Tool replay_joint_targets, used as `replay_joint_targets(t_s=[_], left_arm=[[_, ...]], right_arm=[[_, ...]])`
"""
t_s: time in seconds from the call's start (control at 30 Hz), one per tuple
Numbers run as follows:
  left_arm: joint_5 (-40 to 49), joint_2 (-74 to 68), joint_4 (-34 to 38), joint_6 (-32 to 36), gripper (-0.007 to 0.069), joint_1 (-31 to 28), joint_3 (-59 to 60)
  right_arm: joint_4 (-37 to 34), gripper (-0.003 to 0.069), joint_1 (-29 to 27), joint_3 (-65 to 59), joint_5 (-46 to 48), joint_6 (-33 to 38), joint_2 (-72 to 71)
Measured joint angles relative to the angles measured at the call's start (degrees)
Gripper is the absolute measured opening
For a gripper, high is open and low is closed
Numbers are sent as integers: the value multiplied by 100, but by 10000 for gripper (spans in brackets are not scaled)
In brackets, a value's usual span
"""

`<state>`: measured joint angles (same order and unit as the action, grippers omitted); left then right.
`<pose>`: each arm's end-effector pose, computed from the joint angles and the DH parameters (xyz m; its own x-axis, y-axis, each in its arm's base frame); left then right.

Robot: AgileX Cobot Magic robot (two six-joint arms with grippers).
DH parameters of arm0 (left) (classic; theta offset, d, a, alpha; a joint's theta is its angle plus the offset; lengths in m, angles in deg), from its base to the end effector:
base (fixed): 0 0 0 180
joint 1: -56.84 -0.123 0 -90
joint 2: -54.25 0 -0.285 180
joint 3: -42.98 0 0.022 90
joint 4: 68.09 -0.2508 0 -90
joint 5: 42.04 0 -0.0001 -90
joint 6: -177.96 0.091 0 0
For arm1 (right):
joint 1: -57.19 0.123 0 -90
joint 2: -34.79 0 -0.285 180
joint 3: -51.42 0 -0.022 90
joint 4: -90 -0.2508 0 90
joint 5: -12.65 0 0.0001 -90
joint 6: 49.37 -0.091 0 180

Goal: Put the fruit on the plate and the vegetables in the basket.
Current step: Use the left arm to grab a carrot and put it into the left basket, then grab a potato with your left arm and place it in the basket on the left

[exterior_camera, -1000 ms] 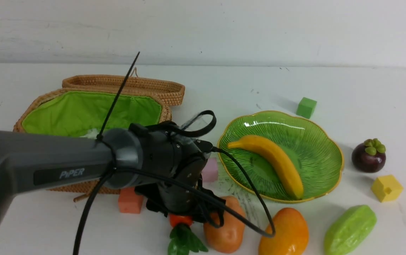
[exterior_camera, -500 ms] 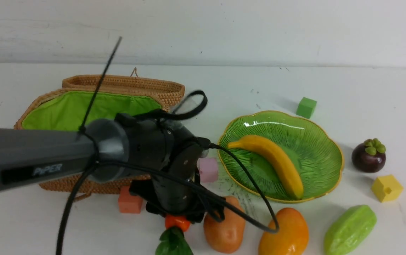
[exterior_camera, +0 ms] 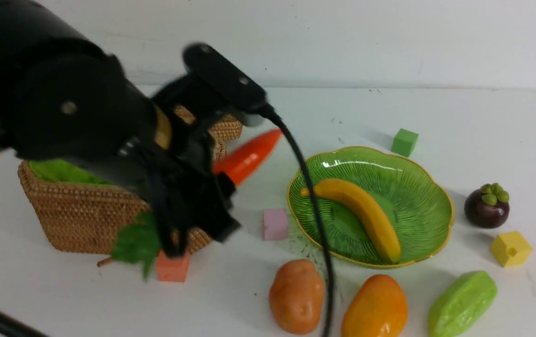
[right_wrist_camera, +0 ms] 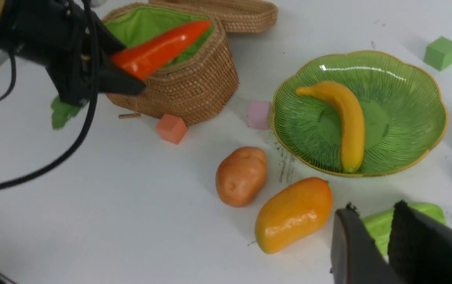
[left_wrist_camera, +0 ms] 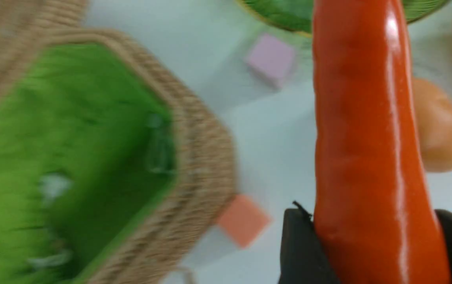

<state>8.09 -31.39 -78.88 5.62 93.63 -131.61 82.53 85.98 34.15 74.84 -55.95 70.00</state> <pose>0.2373 -0.1611 0.3548 -0.4682 0.6622 -0.5851 0.6593 0.7026 0.2676 0.0255 0.0260 0.4200 -0.4572 -0.0528 -0.8878 -0.4978 0.8424 0.2062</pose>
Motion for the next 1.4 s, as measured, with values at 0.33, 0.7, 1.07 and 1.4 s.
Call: replay_joint_targets(t_s=[0.33,0.7,1.07,1.4], left_arm=[[-429,-560,-95,3867,379,-2114,-129],[-1414,-1273,-305,4314,379,-2502,-129],[-1688,-1273,-380,4314,464,-2502,-129],[-1596,-1181,13,3849,514,-2502,-129]], right_arm=[[-1040,164,0,0,-524,1215,0],[-1233,171,0,0,-726,1389,0],[-1365,176,0,0,-498,1389,0],[-1365,183,0,0,-476,1389,0]])
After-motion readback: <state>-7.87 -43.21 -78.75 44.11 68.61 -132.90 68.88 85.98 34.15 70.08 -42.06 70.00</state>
